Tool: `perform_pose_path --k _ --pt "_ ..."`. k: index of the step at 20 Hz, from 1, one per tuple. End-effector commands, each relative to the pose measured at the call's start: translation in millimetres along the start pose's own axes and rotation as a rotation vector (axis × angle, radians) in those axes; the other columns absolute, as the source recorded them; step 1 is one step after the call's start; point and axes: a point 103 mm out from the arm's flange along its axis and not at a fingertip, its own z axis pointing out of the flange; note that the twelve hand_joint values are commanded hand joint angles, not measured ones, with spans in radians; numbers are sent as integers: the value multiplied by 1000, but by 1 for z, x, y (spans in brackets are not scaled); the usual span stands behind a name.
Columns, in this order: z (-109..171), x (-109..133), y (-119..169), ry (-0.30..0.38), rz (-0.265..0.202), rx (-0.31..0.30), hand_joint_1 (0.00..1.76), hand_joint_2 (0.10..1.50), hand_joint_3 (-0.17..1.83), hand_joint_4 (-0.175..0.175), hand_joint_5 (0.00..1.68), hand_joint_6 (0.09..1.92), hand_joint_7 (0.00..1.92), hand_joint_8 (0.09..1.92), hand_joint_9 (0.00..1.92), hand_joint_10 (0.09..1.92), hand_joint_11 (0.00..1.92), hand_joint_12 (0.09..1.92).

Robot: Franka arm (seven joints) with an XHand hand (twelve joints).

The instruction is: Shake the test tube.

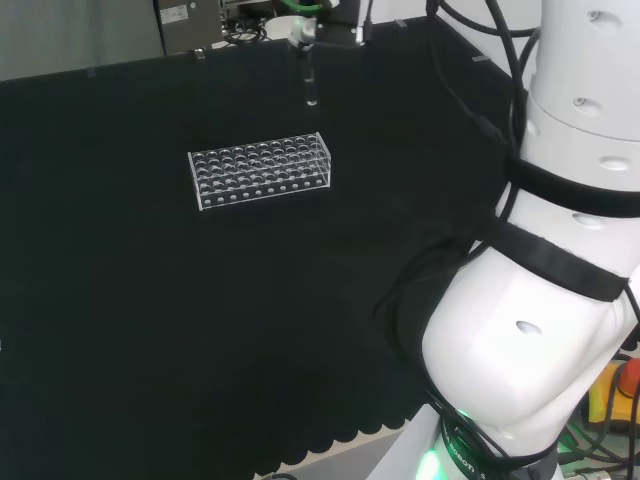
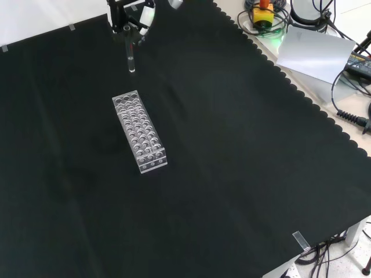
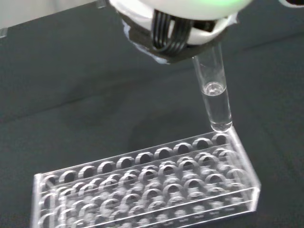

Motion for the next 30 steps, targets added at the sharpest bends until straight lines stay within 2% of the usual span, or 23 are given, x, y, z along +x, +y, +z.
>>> perform_pose_path --k 1,4,9,12,15,19,30 --pt "12 77 -8 52 -153 32 1324 820 330 -175 1359 87 1355 693 1620 603 1315 841" --pt "16 113 -16 85 -219 48 1324 820 331 -175 1359 87 1355 693 1620 603 1316 841" --pt "18 158 -27 128 -296 68 1324 820 331 -175 1361 87 1355 692 1620 604 1316 842" --pt "16 171 -31 148 -316 72 1324 819 332 -175 1361 87 1355 693 1620 604 1316 842" --pt "15 168 -31 141 -314 70 1325 819 332 -175 1362 87 1355 693 1620 604 1316 842" --pt "14 143 -25 122 -266 62 1325 819 332 -175 1363 87 1356 693 1620 604 1315 842" --pt "6 10 -4 0 -36 23 1325 818 333 -175 1365 87 1356 691 1619 604 1315 843"
